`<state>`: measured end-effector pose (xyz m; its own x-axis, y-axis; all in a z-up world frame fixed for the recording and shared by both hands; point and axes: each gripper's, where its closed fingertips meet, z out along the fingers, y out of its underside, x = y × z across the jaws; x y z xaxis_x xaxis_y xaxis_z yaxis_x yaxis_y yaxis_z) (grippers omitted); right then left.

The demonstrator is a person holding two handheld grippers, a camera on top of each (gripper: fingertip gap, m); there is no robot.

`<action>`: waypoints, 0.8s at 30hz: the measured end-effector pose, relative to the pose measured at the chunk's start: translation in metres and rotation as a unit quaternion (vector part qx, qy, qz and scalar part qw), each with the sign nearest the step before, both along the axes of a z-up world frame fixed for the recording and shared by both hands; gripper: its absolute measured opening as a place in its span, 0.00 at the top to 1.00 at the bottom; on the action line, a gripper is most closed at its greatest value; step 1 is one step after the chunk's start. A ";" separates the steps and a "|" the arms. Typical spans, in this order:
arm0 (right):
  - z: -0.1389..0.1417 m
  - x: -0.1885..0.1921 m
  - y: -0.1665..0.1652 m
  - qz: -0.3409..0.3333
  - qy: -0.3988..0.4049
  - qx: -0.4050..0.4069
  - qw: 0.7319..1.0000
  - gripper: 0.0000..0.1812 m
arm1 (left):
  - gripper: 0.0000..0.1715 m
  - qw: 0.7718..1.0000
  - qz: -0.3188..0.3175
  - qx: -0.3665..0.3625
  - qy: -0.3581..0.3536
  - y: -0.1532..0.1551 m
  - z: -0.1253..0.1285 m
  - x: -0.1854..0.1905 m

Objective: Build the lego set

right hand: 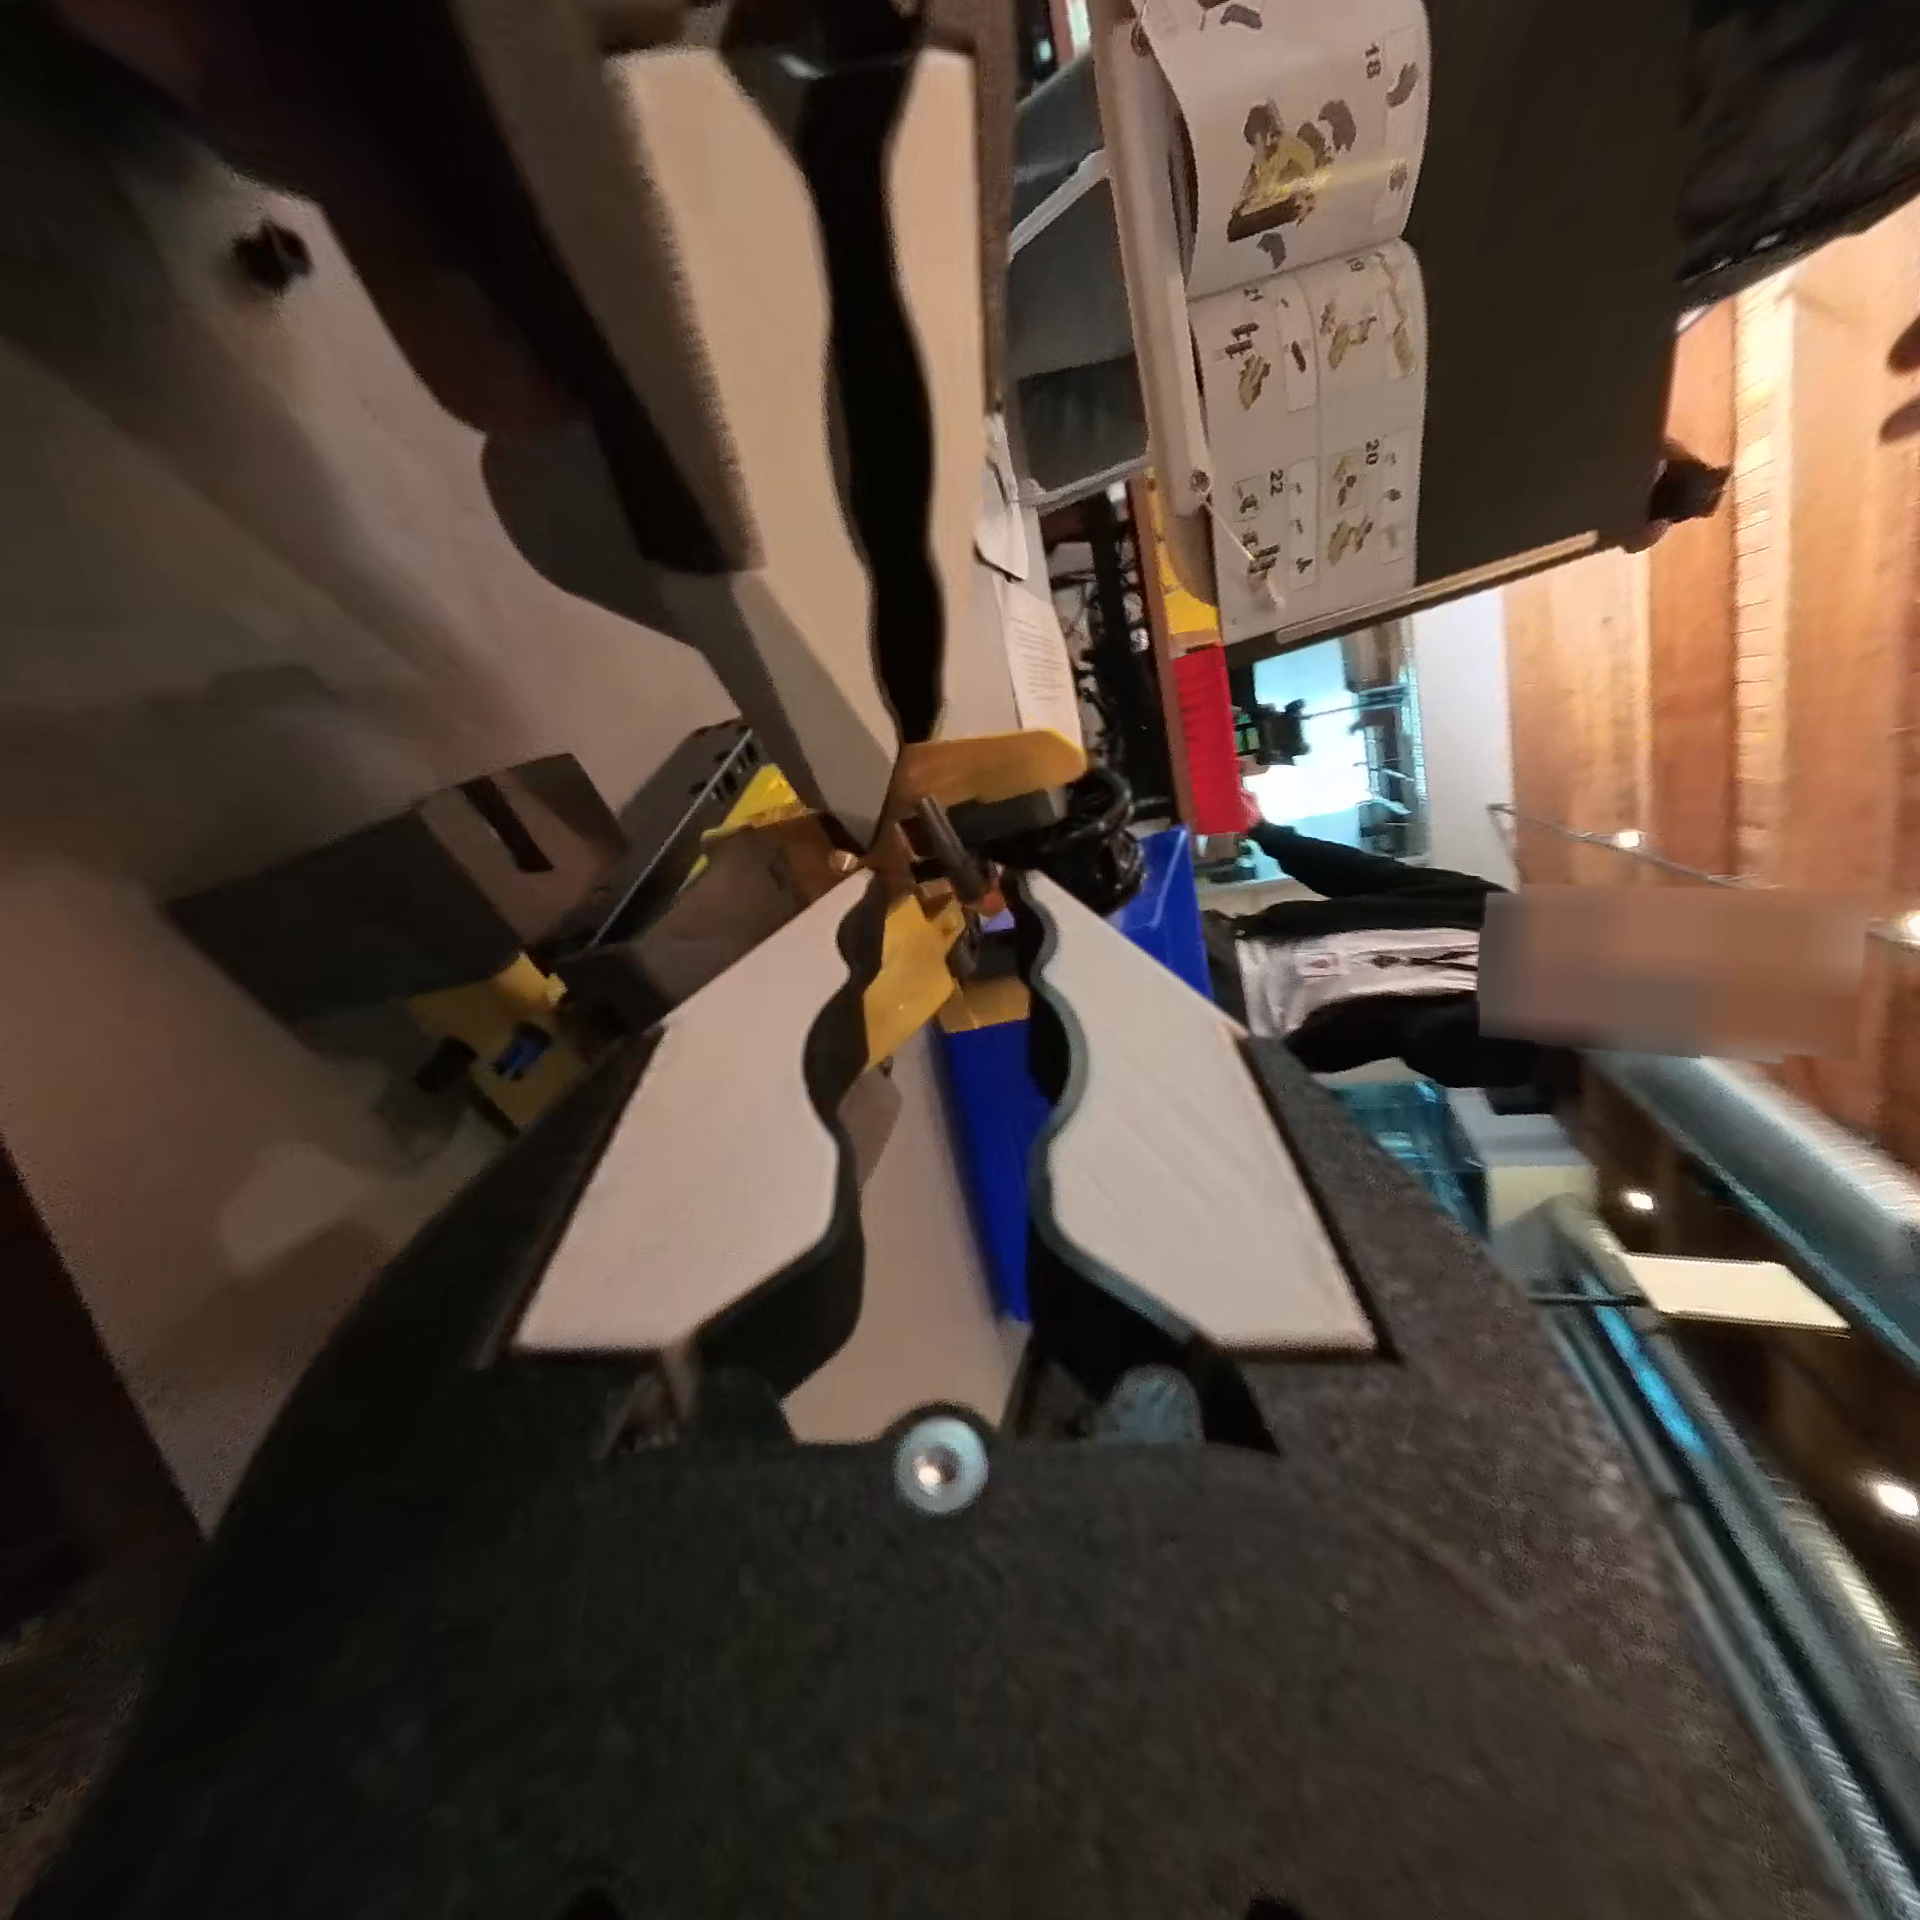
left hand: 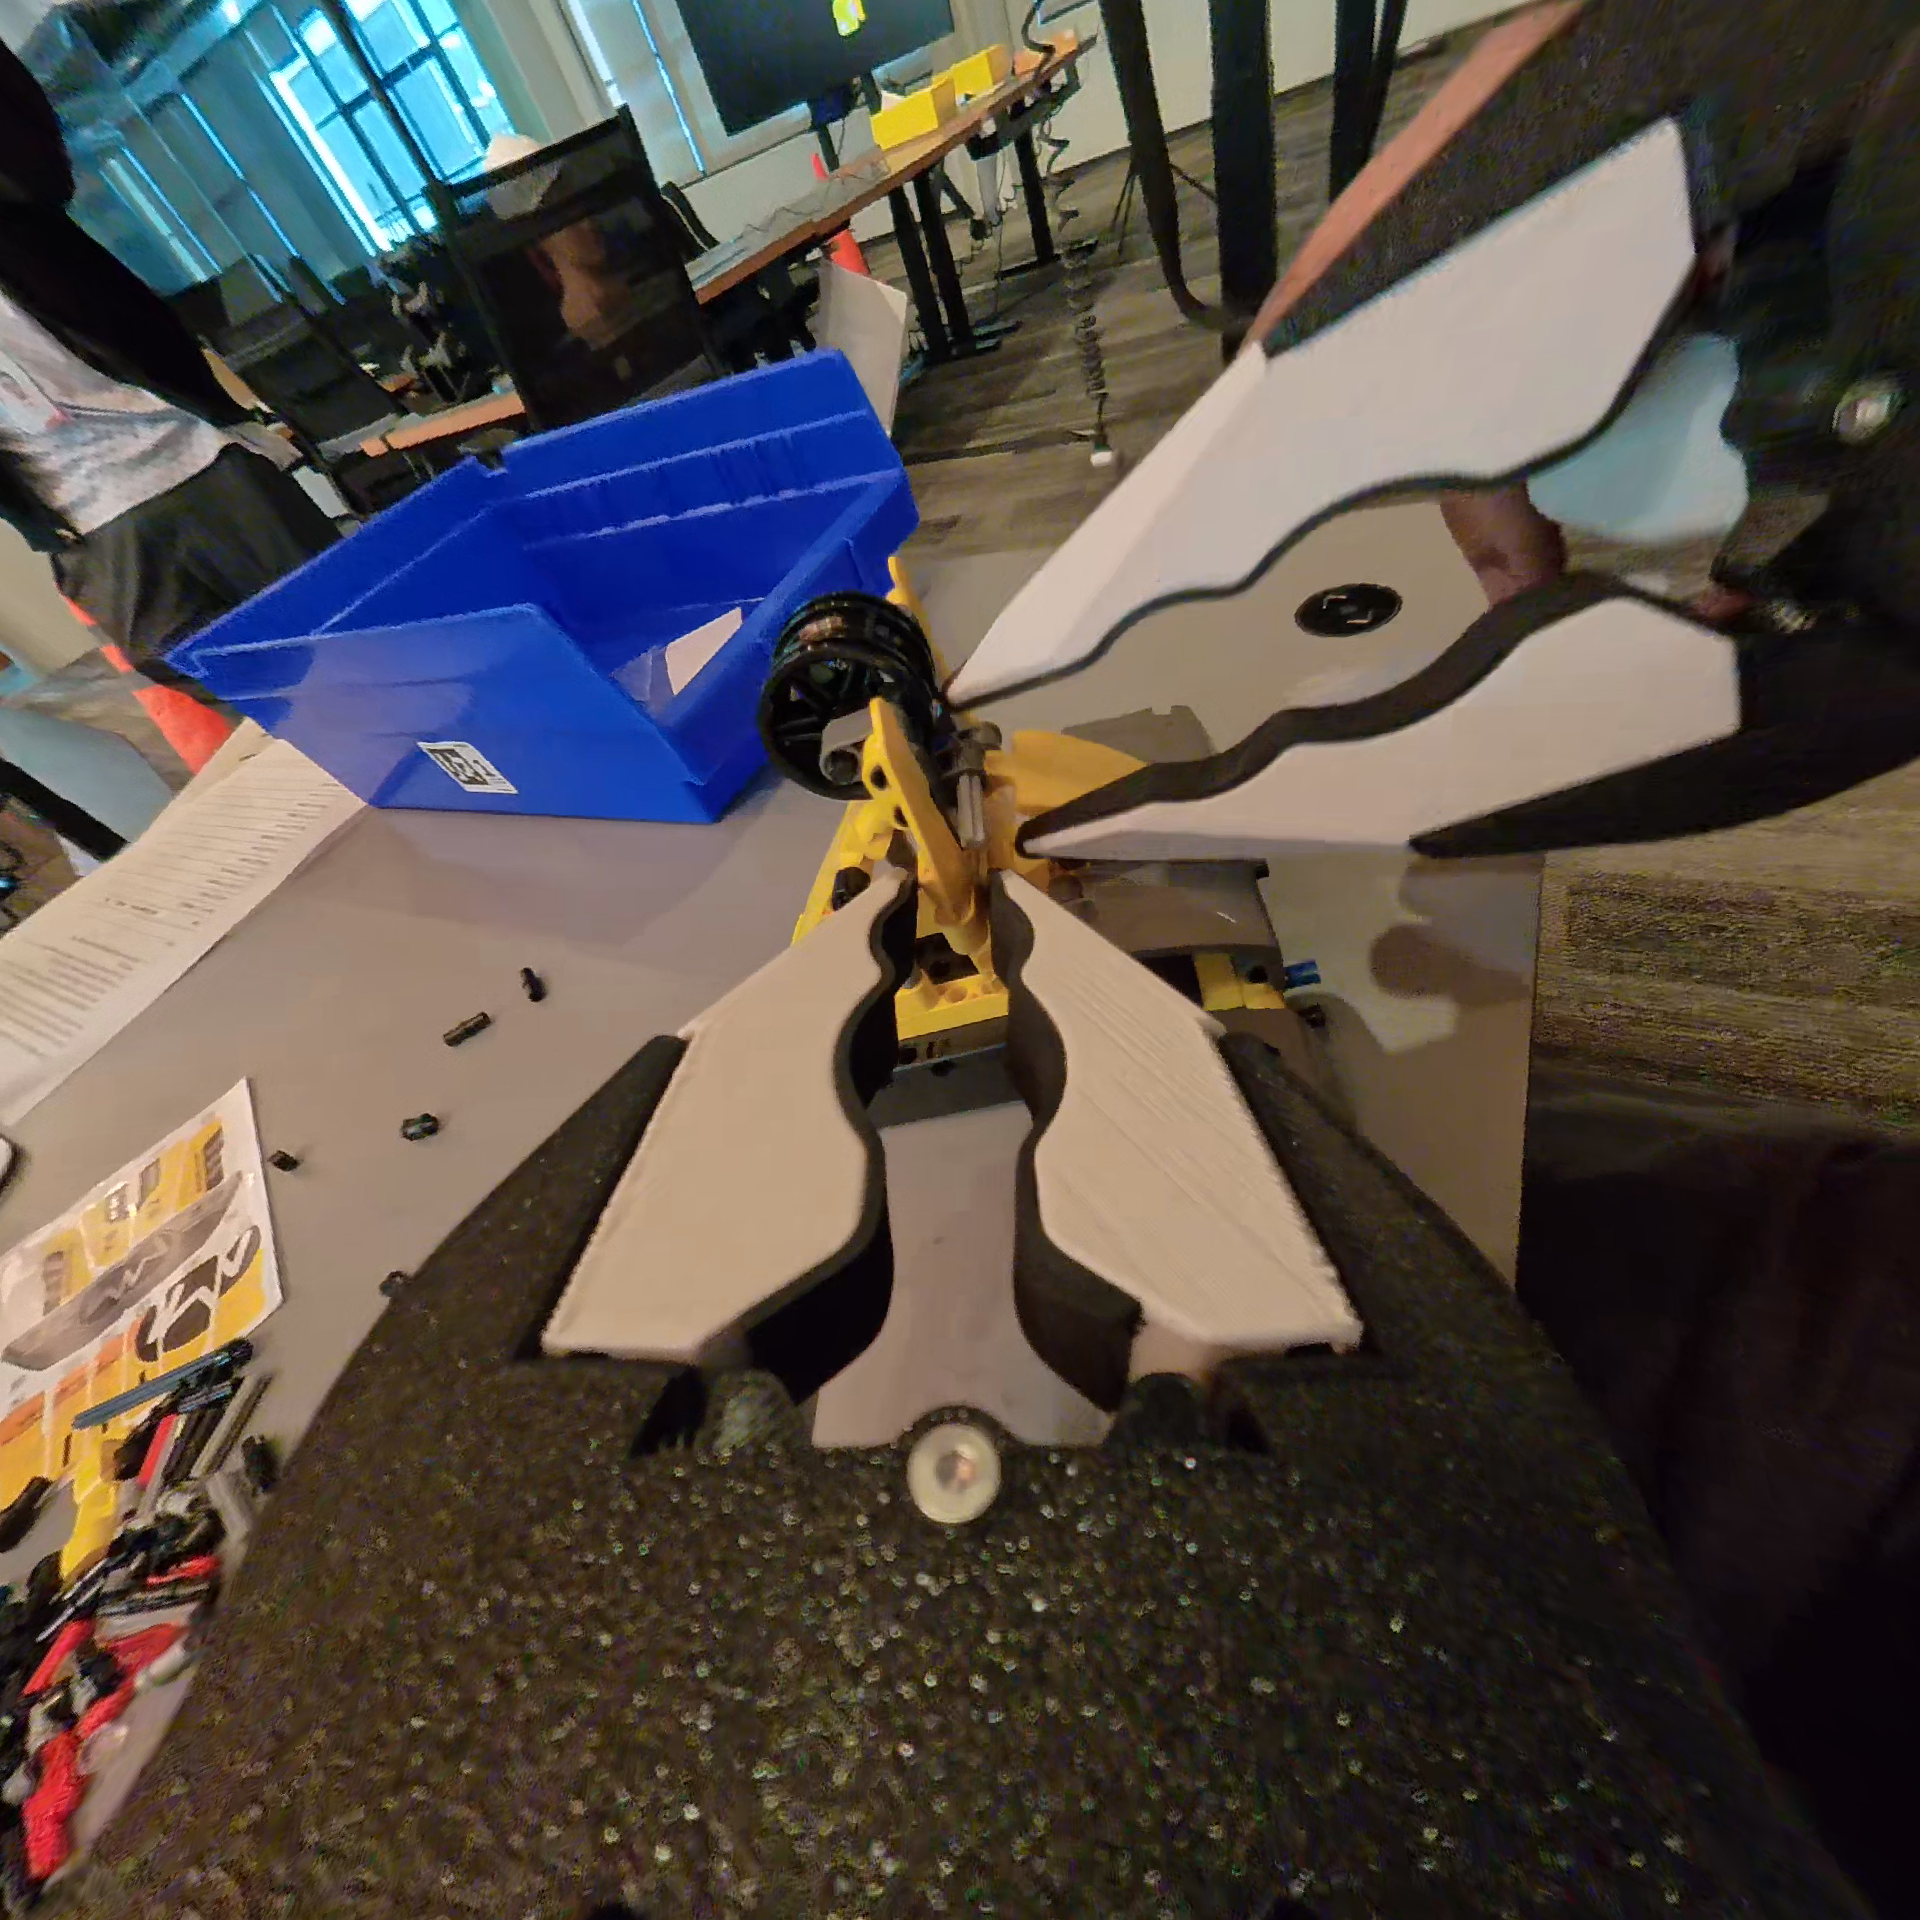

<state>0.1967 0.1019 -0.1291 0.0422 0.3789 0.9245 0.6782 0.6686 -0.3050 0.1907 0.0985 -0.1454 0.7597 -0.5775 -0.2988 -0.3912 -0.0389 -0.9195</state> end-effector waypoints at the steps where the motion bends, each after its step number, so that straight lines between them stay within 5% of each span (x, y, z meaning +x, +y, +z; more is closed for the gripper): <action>1: -0.001 -0.001 0.001 -0.006 -0.007 0.017 1.000 0.87 | 0.93 1.000 -0.003 -0.002 -0.004 0.000 0.000 0.000; 8: -0.001 -0.002 0.004 -0.042 -0.047 0.114 0.991 0.89 | 0.94 1.000 -0.009 -0.006 -0.016 -0.001 0.002 0.000; 24: 0.002 -0.003 0.008 -0.071 0.016 0.015 0.997 0.97 | 0.95 1.000 -0.013 -0.009 -0.019 -0.002 0.002 0.000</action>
